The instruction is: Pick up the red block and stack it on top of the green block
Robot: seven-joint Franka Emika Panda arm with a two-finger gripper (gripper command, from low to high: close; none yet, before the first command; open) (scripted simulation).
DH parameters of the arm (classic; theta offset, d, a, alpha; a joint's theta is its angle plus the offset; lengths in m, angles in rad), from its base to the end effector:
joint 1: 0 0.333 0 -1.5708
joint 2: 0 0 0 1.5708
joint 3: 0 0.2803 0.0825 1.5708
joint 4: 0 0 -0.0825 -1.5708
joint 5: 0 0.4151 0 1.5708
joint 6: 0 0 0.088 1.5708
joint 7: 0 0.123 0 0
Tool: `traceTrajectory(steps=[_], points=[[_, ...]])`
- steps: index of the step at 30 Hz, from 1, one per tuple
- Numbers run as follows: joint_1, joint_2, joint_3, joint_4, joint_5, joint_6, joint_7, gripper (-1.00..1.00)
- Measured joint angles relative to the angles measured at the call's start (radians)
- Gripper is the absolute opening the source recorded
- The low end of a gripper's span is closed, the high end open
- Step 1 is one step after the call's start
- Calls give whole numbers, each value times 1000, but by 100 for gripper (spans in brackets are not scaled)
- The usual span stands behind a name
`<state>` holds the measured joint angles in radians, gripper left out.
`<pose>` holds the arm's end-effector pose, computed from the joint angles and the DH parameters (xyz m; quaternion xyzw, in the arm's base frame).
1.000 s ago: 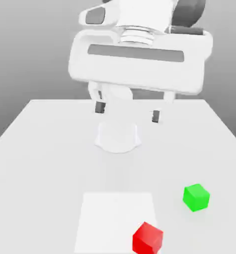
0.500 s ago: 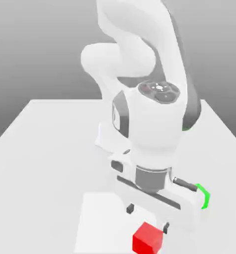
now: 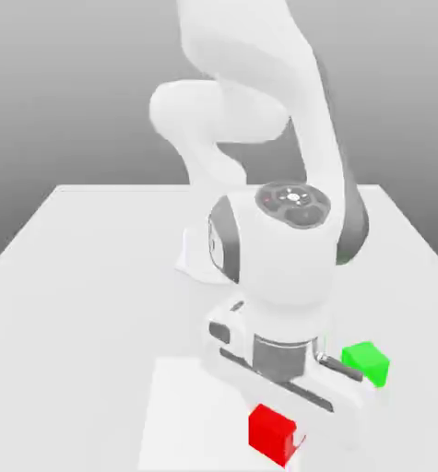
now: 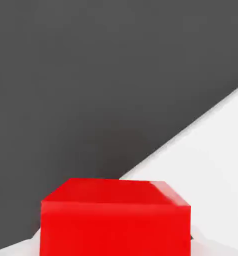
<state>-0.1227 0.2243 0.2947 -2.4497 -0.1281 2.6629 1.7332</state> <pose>0.4826 0.0961 0.1357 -0.7470 0.6648 0.0017 0.0024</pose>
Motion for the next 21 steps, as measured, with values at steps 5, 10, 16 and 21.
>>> traceTrajectory(steps=[5, 10, 16, 21], points=[[135, -159, 109, -137, 102, -15, 209, -100], [260, -278, 166, -263, 181, 4, 408, -100], [259, -144, 131, -267, 18, 130, 552, -100], [288, -71, 85, -264, -74, 191, 617, 100]])
